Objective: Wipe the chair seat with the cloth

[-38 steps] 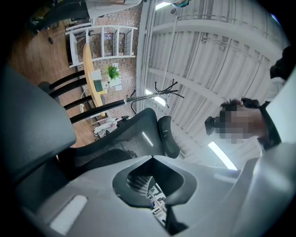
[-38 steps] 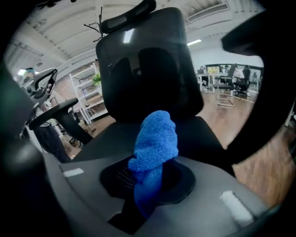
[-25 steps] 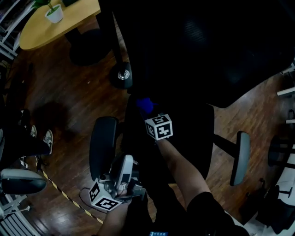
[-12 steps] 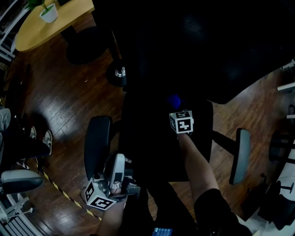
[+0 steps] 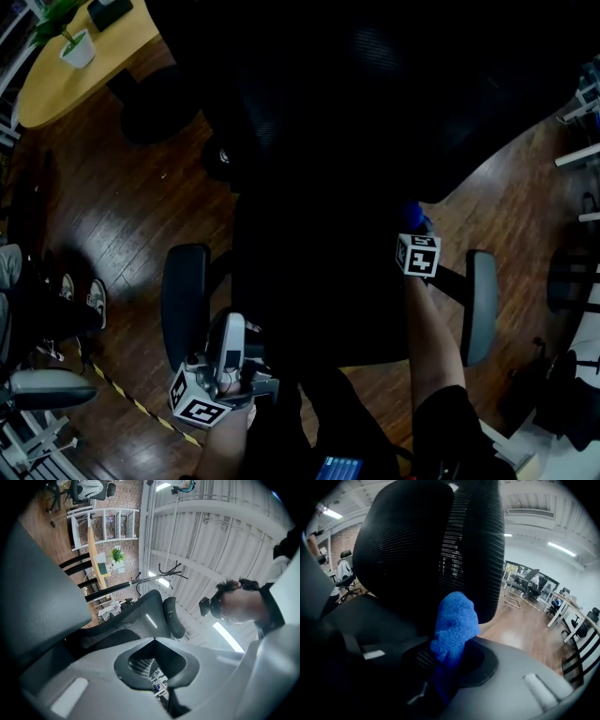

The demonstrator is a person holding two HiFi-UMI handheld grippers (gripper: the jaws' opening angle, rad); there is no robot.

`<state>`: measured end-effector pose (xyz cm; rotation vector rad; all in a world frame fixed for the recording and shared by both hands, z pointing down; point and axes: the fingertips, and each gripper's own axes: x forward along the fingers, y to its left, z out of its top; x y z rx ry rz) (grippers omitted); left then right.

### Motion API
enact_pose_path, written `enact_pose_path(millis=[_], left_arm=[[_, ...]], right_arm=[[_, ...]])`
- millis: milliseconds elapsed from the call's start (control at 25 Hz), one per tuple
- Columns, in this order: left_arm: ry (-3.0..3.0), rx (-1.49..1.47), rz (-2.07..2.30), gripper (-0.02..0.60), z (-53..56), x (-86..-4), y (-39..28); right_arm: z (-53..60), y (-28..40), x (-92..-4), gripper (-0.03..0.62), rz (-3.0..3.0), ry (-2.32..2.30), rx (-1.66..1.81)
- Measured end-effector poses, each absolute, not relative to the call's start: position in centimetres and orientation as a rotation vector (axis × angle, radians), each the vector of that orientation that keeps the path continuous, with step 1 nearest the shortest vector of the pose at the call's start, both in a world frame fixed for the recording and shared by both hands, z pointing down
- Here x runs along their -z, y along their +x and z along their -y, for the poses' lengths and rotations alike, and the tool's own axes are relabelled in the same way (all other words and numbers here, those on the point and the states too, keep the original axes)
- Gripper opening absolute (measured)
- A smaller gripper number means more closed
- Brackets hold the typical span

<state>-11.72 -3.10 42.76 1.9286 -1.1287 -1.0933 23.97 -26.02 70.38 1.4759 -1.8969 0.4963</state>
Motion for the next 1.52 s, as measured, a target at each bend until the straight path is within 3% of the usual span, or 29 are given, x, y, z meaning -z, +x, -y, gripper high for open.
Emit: enact_pose_path(millis=[200, 560, 760, 1000, 1400, 1520], left_arm=[[1.930, 1.089, 1.113, 0.003, 3.1, -42.7, -11.4], [1.926, 1.098, 1.119, 0.003, 2.9, -42.3, -11.8], [1.925, 1.100, 1.125, 0.003, 2.1, -42.2, -11.7], [1.916, 1.108, 1.134, 0.003, 1.8, -42.4, -12.3], [1.937, 1.097, 1.098, 0.003, 2.1, -41.6, -10.7], [1.941, 1.098, 1.094, 0.003, 2.3, -41.4, -10.5]], right_arm=[[24.8, 19.2, -69.0, 0.080, 2.010, 1.446, -0.493], [15.5, -8.2, -68.9, 0.080, 2.402, 0.948, -0.676], [11.5, -14.5, -70.2, 0.080, 2.451, 0.756, -0.589], [14.0, -8.6, -71.8, 0.080, 2.352, 0.891, -0.569], [18.1, 18.6, -72.0, 0.078, 1.940, 1.358, -0.526], [17.9, 23.1, -70.8, 0.079, 1.892, 1.455, -0.536]])
